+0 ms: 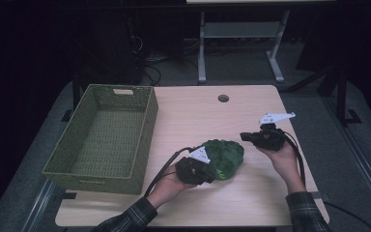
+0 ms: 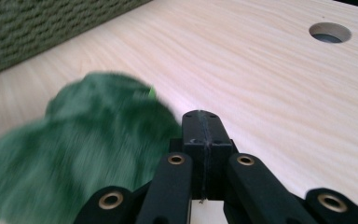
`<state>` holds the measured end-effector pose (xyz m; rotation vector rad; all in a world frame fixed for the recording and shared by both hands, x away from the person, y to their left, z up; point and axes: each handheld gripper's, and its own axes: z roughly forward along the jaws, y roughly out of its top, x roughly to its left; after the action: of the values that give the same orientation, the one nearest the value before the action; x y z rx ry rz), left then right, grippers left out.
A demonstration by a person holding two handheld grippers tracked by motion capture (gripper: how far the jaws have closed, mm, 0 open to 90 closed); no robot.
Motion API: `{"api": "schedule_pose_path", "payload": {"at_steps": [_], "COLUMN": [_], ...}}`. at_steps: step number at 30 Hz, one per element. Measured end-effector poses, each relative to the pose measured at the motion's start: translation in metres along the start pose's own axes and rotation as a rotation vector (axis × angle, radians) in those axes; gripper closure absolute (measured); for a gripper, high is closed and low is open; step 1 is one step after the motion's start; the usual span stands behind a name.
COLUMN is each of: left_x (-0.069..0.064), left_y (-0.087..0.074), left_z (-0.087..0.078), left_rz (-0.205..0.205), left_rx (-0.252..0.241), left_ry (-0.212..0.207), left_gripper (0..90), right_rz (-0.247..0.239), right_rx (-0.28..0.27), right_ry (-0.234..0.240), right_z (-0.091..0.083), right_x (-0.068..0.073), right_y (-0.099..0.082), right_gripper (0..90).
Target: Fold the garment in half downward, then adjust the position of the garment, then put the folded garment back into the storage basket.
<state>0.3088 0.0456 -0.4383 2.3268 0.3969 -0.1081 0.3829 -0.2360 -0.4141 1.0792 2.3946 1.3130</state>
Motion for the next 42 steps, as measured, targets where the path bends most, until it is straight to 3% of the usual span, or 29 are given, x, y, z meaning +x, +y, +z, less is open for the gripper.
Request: {"api": "schedule_pose_path", "payload": {"at_steps": [5,10,12,16,27,30,42], "left_x": [-0.004,-0.003,-0.001,0.002,0.015,0.018,0.036], "left_y": [0.002,0.003,0.003,0.002,-0.003,-0.004,-0.011], "left_z": [0.01,0.018,0.02,0.024,0.02,0.016,0.001], "left_rz": [0.009,0.003,0.001,-0.003,-0.01,0.008,-0.026], "left_rx": [0.008,0.005,0.004,0.016,0.029,0.048,0.042], "left_ry": [-0.011,-0.008,-0.007,0.006,0.072,0.107,0.158], "left_gripper": [86.3,86.4,86.4,86.5,86.5,86.5,86.5], "right_rz": [0.008,0.013,-0.009,-0.009,-0.006,-0.025,-0.029], "right_rx": [-0.003,0.089,0.109,0.158,0.185,0.191,0.203], "right_ry": [0.023,0.062,0.058,0.071,0.097,0.093,0.092], "right_z": [0.023,0.049,0.058,0.066,0.06,0.055,0.034], "right_x": [-0.005,-0.006,-0.003,-0.003,0.002,0.003,0.014], "right_y": [0.012,0.016,0.016,0.01,0.001,-0.003,-0.026], "right_gripper": [89.8,89.8,89.8,89.8,89.8,89.8,89.8]}}
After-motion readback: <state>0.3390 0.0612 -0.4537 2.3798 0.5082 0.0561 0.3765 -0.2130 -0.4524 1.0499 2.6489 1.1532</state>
